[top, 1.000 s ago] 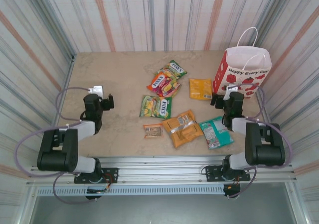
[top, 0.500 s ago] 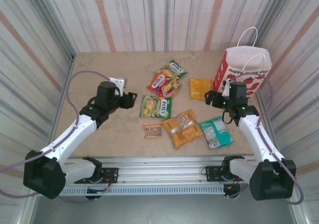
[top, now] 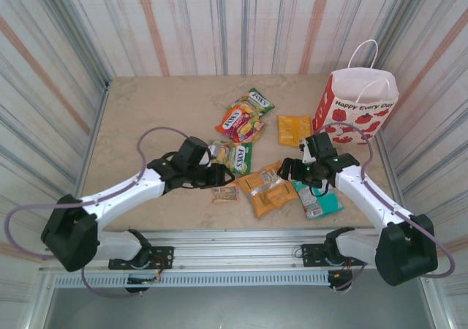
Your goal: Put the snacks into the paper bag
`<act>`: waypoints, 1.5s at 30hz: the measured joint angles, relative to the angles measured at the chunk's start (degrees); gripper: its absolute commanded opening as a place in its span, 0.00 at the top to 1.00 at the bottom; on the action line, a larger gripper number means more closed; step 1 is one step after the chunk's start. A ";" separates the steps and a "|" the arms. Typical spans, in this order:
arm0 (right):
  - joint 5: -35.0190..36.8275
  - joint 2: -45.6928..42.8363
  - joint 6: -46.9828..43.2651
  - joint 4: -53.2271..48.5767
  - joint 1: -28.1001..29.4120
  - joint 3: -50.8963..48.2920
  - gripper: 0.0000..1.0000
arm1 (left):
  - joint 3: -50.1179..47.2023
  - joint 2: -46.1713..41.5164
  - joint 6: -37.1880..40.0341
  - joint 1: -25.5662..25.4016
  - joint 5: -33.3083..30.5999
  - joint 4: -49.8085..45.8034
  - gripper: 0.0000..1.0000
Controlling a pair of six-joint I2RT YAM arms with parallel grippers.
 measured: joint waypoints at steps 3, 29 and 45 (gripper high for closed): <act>-1.07 0.00 1.64 1.38 0.00 -1.05 0.01 | 0.00 3.39 -3.50 -1.73 2.16 1.62 0.35; -4.31 -1.16 4.87 7.32 0.00 -2.86 0.00 | 13.90 27.96 -10.73 -5.70 3.32 2.99 0.44; -3.78 -4.26 3.21 7.30 -0.07 -3.13 0.02 | 20.76 28.48 3.39 -5.70 -0.42 -6.12 0.97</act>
